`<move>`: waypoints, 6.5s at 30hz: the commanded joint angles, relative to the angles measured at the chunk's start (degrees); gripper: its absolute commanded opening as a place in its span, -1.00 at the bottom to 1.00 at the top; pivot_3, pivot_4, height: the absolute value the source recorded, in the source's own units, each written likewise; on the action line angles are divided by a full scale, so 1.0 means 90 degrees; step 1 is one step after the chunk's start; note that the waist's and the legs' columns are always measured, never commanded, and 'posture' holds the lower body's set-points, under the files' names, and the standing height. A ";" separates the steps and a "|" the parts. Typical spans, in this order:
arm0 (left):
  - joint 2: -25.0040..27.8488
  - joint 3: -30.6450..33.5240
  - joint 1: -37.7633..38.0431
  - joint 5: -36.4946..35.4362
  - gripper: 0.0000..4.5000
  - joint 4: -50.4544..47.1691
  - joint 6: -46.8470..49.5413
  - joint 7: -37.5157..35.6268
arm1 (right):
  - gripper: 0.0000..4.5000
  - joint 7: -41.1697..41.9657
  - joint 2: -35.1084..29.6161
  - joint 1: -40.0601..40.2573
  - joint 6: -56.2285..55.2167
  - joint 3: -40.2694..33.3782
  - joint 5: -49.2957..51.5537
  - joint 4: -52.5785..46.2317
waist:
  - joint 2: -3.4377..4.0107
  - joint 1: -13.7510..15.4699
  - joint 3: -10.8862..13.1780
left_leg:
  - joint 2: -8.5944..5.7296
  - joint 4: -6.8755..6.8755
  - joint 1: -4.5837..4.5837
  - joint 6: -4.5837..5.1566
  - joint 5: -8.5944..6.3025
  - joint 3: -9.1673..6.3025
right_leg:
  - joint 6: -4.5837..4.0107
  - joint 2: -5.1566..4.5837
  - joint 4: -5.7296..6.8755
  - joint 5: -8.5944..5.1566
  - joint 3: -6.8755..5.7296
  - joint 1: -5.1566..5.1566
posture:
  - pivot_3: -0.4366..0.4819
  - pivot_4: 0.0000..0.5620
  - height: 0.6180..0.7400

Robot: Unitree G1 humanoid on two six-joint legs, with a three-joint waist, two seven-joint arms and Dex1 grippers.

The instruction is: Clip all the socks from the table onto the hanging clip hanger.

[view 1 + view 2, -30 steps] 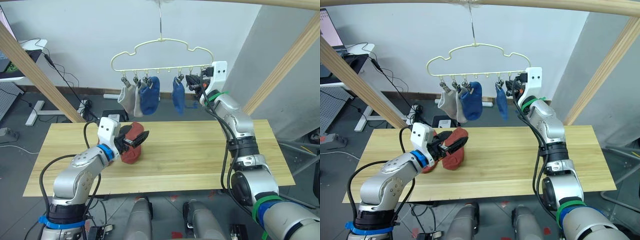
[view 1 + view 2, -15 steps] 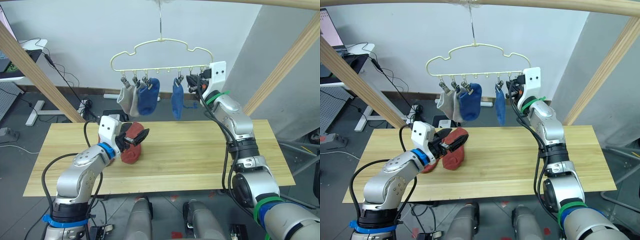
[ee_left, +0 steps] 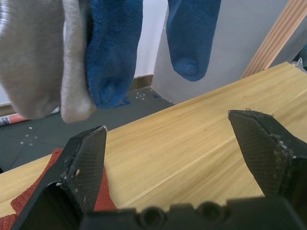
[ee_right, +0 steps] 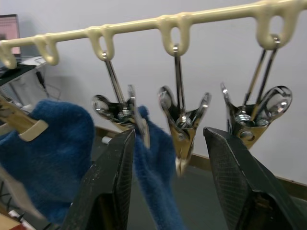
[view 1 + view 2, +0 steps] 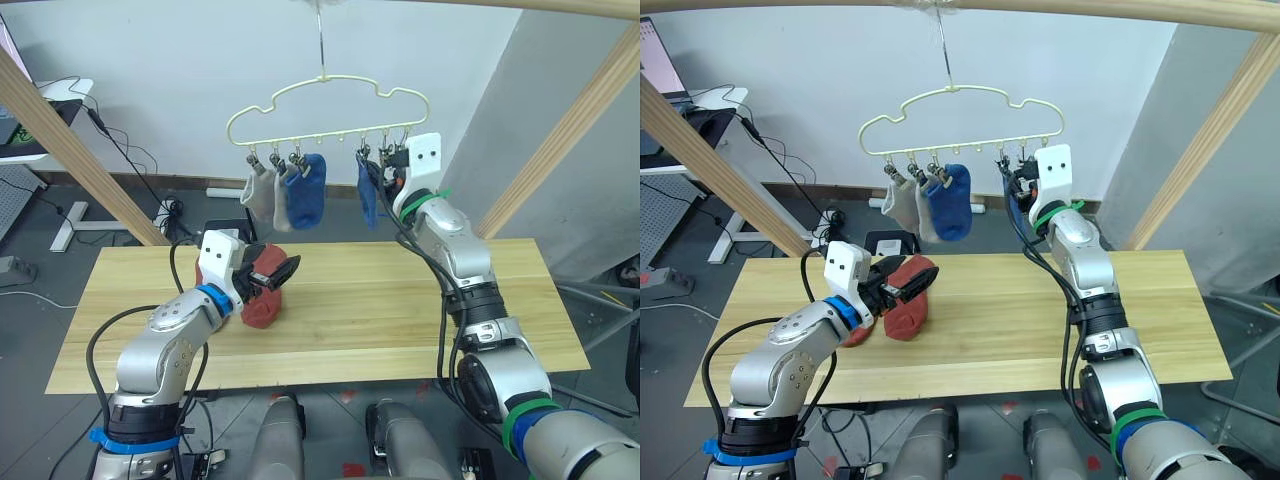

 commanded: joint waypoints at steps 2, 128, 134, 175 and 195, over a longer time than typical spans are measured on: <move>0.0024 0.0156 -0.0068 -0.0055 1.00 -0.0174 -0.0112 -0.0034 | 0.05 -0.0604 0.0171 0.0054 -0.0151 -0.0059 -0.0184 -0.0516 | 0.0000 0.0000 0.0000 | 0.0000 0.0000 0.0000 0.0000 0.0000 0.0000 | 0.0000 0.0000 0.0001 0.0000 0.0000 0.0000 | 0.11 -0.17 1.00; -0.0118 -0.0630 -0.0852 0.1842 1.00 0.2464 -0.1478 0.0382 | -0.99 0.0062 -0.0215 -0.0416 0.0018 0.0226 -0.0079 0.0215 | 0.0000 0.0023 0.0000 | -0.0002 0.0003 0.0001 0.0001 0.0000 -0.0001 | -0.0001 -0.0002 0.0006 0.0001 -0.0004 0.0001 | 0.04 -0.05 1.00; -0.0311 -0.0872 -0.1307 0.2410 1.00 0.3801 -0.1979 0.0501 | -0.99 0.0118 -0.0270 -0.0232 0.0408 0.0255 -0.0082 -0.0341 | 0.0000 -0.0006 0.0000 | -0.0002 0.0002 0.0000 0.0001 0.0000 0.0002 | -0.0001 -0.0001 0.0004 0.0001 -0.0003 0.0000 | -0.03 -0.05 1.00; -0.1661 -0.1080 -0.1024 0.1380 -1.00 0.1443 -0.2654 -0.0975 | -1.00 -0.0673 -0.0313 -0.0969 0.6075 -0.2674 0.3009 -0.2005 | -0.0001 -0.0007 -0.0003 | -0.0007 0.0008 0.0001 0.0002 0.0000 -0.0002 | 0.0002 -0.0006 0.0004 0.0003 -0.0006 0.0012 | -0.10 -0.15 1.00; -0.2010 -0.1117 -0.1502 0.1469 -1.00 0.2001 -0.3049 -0.0687 | -1.00 -0.1747 0.0133 -0.1159 0.6795 -0.3245 0.3824 -0.2271 | -0.0001 -0.0031 -0.0003 | -0.0009 0.0008 -0.0005 0.0005 -0.0002 -0.0002 | 0.0004 -0.0001 -0.0001 0.0003 -0.0006 0.0009 | -0.14 -0.11 1.00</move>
